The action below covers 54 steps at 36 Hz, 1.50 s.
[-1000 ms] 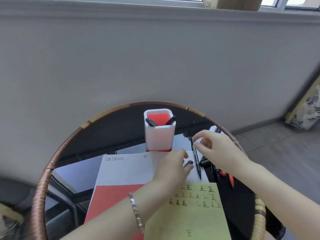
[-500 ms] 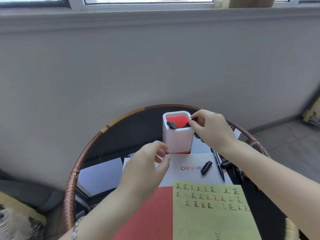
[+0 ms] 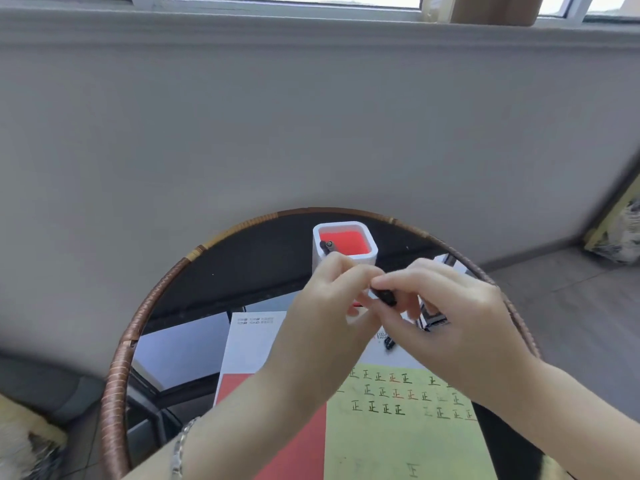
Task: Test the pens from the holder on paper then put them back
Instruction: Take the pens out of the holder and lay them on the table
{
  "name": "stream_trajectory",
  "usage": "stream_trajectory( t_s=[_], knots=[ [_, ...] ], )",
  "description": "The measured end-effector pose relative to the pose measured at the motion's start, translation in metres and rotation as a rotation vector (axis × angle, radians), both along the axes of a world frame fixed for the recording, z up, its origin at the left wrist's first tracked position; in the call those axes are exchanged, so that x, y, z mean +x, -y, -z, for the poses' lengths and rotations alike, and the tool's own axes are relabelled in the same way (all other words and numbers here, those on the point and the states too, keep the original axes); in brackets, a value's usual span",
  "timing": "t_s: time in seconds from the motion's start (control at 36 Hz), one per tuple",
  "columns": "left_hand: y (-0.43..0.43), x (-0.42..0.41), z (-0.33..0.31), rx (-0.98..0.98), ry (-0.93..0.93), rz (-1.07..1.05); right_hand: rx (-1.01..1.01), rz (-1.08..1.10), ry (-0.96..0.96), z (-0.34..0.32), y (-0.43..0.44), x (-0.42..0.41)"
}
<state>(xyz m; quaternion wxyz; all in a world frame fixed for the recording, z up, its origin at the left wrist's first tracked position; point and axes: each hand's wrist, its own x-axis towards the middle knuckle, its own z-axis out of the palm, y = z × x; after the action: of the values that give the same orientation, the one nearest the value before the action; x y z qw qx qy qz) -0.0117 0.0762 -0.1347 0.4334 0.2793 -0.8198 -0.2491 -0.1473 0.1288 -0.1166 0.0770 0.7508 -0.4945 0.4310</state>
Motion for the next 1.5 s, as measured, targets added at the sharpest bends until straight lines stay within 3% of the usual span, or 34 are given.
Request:
stream_trajectory(
  t_s=[0.06, 0.14, 0.28, 0.36, 0.44, 0.58, 0.64, 1.0, 1.25, 1.33, 1.44, 1.5],
  knots=[
    [-0.001, 0.000, 0.004, 0.017, -0.022, -0.011, 0.105, -0.015, 0.077, 0.005, -0.004, -0.001],
    [-0.002, 0.005, 0.009, 0.122, -0.142, -0.076, 0.315, 0.054, 0.372, 0.010, -0.011, -0.004],
    [-0.009, 0.012, 0.009, 0.514, -0.361, -0.090, 0.920, 0.063, 0.810, 0.024, -0.013, -0.008],
    [-0.016, 0.012, 0.013, 0.642, -0.339, -0.021, 0.966, 0.021, 1.006, 0.031, -0.013, -0.001],
    [-0.017, 0.010, 0.022, 0.658, -0.172, 0.015, 0.907, 0.037, 1.136, 0.036, -0.013, 0.002],
    [-0.014, 0.011, 0.039, 0.384, 0.240, 0.030, 0.797, 0.026, 1.084, 0.040, -0.012, 0.008],
    [-0.014, 0.012, 0.040, 0.286, 0.319, 0.050, 0.751, 0.022, 1.023, 0.042, -0.012, 0.011],
    [-0.009, 0.020, 0.041, 0.182, 0.235, 0.215, 0.632, -0.166, 0.974, 0.049, -0.011, 0.016],
    [-0.008, 0.026, 0.034, 0.412, 0.201, 0.304, 0.649, -0.242, 0.952, 0.052, -0.014, 0.012],
    [-0.007, 0.032, 0.037, 0.414, 0.263, 0.214, 0.651, -0.158, 0.894, 0.042, -0.012, 0.007],
    [-0.001, 0.037, 0.042, 0.509, 0.218, -0.021, 0.596, 0.104, 1.055, 0.025, 0.007, -0.026],
    [0.003, 0.042, 0.046, 0.527, 0.206, -0.127, 0.736, 0.282, 0.922, 0.025, 0.021, -0.044]
  ],
)
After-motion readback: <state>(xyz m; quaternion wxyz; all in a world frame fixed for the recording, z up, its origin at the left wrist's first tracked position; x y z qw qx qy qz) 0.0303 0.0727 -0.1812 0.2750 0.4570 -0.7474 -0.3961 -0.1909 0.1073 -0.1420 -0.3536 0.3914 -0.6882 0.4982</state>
